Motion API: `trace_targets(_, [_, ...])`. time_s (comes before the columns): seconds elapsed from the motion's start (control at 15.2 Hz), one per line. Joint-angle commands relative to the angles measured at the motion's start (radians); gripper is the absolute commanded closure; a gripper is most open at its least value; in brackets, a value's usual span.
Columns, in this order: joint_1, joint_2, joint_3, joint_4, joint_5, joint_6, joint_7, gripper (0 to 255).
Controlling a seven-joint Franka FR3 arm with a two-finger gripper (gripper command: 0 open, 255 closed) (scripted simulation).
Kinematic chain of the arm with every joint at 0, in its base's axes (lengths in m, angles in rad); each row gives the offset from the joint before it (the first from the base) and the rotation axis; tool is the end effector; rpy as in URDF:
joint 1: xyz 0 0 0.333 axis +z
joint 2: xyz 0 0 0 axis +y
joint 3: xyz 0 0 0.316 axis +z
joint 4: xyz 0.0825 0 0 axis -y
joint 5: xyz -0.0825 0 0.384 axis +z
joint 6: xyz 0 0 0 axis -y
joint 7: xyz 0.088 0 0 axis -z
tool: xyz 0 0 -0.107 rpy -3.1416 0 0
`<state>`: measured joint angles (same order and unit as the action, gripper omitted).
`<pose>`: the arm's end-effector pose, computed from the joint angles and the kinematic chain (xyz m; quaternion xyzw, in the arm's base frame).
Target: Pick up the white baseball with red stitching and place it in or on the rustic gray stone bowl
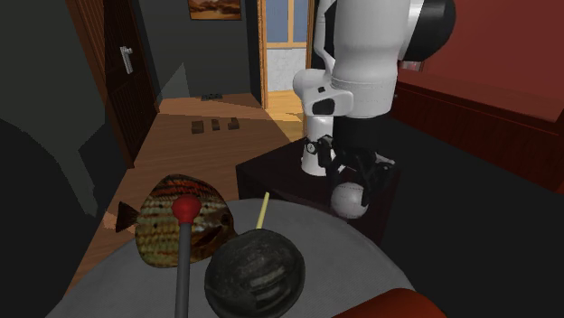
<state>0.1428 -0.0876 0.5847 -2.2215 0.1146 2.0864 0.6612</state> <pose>0.3735 0.3434 0.4013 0.9992 0.0017 -0.0391 0.0002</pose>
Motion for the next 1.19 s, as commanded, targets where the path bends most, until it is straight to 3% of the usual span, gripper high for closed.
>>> trace_targets(0.0, [0.000,-0.016,-0.003,0.014,0.008,-0.028,-0.005,255])
trace_targets(0.2, [0.000,-0.031,-0.006,0.034,0.014,-0.062,-0.009,255])
trace_targets(0.46, [-0.039,0.069,-0.037,0.143,-0.052,-0.087,-0.041,255])
trace_targets(1.12, [-0.084,0.355,-0.108,0.508,-0.202,-0.204,-0.111,255])
